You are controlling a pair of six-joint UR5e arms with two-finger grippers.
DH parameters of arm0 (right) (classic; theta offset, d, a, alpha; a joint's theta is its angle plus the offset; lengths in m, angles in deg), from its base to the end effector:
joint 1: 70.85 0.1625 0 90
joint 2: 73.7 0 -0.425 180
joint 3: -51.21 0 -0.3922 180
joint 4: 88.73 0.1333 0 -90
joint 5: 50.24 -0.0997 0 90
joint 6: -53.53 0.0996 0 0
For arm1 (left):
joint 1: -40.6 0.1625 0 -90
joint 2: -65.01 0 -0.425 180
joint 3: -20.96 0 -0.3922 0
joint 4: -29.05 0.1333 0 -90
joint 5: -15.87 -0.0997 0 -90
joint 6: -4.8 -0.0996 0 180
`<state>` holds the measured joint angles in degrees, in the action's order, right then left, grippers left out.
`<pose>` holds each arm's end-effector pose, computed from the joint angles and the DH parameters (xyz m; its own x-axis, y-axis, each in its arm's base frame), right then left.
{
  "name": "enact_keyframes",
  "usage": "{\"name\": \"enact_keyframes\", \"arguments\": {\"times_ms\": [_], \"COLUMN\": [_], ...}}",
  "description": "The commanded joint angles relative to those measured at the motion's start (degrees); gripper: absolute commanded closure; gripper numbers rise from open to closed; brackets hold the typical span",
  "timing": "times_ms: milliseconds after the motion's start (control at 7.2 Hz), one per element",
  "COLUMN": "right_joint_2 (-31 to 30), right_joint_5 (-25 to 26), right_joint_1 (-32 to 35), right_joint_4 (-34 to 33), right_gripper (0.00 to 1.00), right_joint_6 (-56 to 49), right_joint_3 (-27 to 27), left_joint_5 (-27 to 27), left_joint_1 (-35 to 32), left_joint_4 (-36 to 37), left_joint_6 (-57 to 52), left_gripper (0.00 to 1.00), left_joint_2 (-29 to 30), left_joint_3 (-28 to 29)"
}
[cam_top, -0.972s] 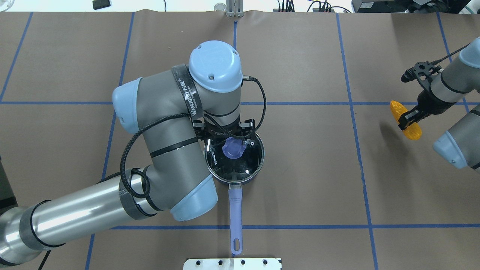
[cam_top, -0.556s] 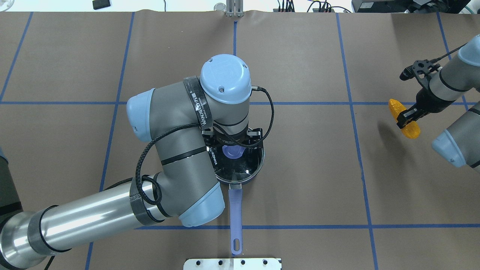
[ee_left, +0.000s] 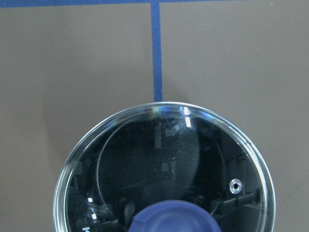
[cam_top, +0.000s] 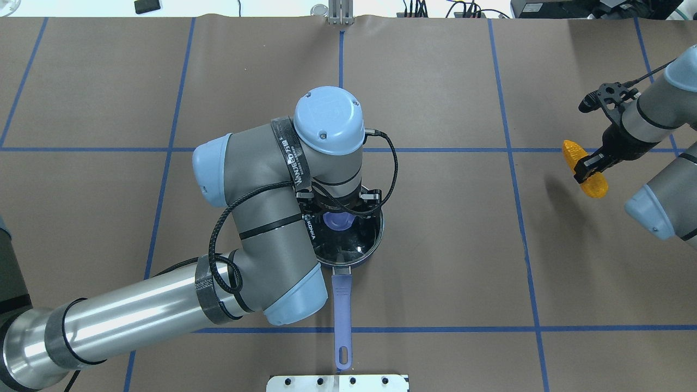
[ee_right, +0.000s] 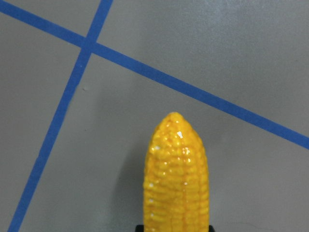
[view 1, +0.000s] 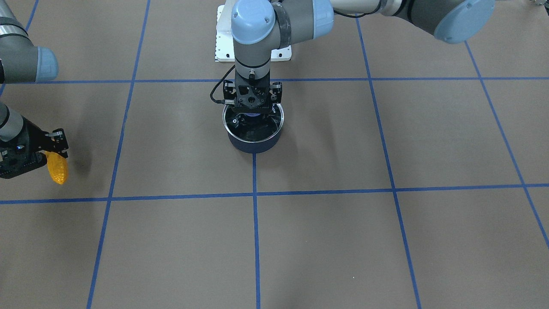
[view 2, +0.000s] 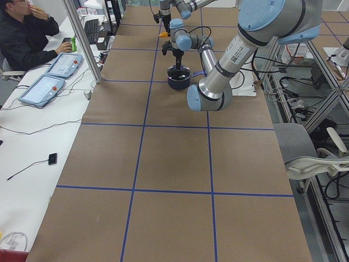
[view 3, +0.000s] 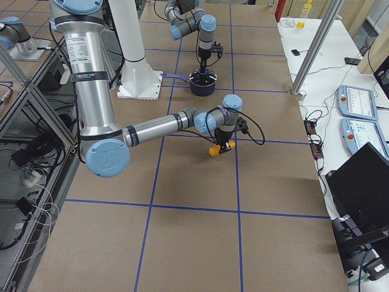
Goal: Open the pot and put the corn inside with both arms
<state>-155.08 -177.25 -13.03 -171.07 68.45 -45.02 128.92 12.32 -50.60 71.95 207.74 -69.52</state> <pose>-0.2390 -0.5176 0.5175 0.6612 -0.3981 0.6359 0.3330 0.9153 0.2268 0.5793 -0.4187 0.1051 0.6731 0.0436 -0.7383 -0.0651 0.9979 -0.0003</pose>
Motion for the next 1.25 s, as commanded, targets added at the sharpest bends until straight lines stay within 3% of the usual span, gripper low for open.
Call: {"name": "enact_keyframes", "arguments": {"times_ms": [0,139,417,1111], "right_joint_2": [0.5,2.8,9.8,21.5], "right_joint_5": [-0.2,-0.4,-0.5,-0.7], "right_joint_1": [0.0,0.2,-0.2,-13.0], "right_joint_4": [0.0,-3.5,-18.0,-19.6], "right_gripper": [0.76,0.76,0.75,0.75], "right_joint_6": [0.1,1.1,1.2,20.0], "right_joint_3": [-0.3,-1.8,-8.2,-8.9], "left_joint_5": [0.2,0.2,2.2,4.4], "left_joint_1": [-0.1,-0.4,-2.5,-10.6], "left_joint_4": [0.2,0.4,0.7,3.4], "left_joint_6": [-0.1,-0.2,-0.4,-9.1], "left_gripper": [0.40,0.42,0.42,0.41], "left_joint_2": [-0.1,-0.1,-0.2,-8.1], "left_joint_3": [-0.7,-1.5,-2.9,-11.3]}}
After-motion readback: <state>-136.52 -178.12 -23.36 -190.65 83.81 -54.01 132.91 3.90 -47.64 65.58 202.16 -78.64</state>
